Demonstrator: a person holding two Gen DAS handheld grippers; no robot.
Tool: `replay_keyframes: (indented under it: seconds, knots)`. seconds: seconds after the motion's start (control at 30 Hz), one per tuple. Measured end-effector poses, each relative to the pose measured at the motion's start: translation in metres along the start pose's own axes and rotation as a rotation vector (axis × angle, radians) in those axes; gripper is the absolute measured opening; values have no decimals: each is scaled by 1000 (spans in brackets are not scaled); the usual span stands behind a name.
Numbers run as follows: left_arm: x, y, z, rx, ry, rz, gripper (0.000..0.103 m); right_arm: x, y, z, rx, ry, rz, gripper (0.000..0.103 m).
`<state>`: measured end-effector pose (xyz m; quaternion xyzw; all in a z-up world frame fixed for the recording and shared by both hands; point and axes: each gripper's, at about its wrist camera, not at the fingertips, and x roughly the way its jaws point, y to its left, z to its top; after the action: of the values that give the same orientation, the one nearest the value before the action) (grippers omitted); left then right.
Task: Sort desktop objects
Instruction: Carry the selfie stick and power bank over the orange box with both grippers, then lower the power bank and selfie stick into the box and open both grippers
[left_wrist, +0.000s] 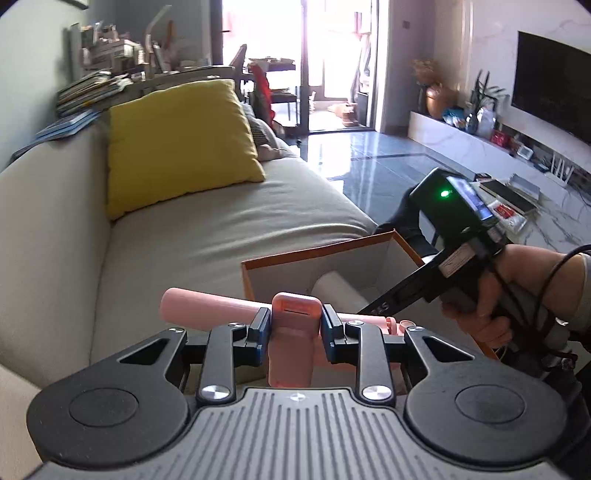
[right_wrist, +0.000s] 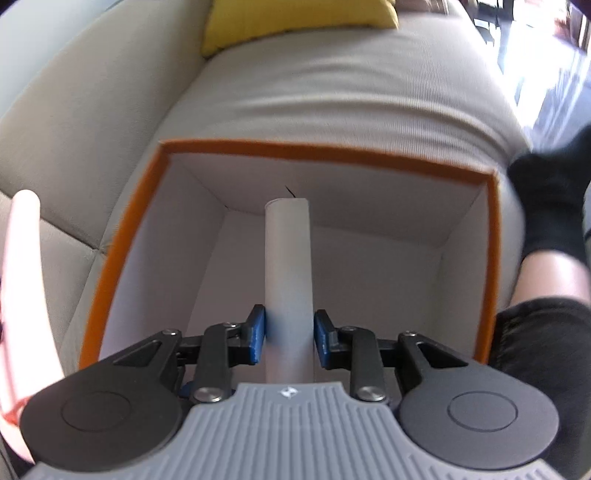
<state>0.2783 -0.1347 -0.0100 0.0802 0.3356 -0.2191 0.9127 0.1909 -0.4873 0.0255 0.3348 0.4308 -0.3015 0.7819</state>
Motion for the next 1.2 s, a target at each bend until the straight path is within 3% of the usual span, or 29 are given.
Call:
replay_keyframes:
  seconds: [0.23,0.37,0.6,0.83,1.03,1.2]
  knots:
    - [10,-10,-9,40,29,-11,33,23,-1,6,15,39,-26,30]
    - [10,-10,-10,45,33,-14,33,17,13,4,-114,4,-128,34]
    - [9,-10,-12,44,39,-28,33,8,27,5,-252,-32,-218,35]
    - [9,-9,-11,46,44,-31,33,12,37,10,-406,10,-265,32]
    - [11,-11,-9,76,44,-43,33,13,38,7,-617,-1,-158,31]
    - [16,-16,-8,122,60,-42,33,24,46,4,-771,2,-100,24]
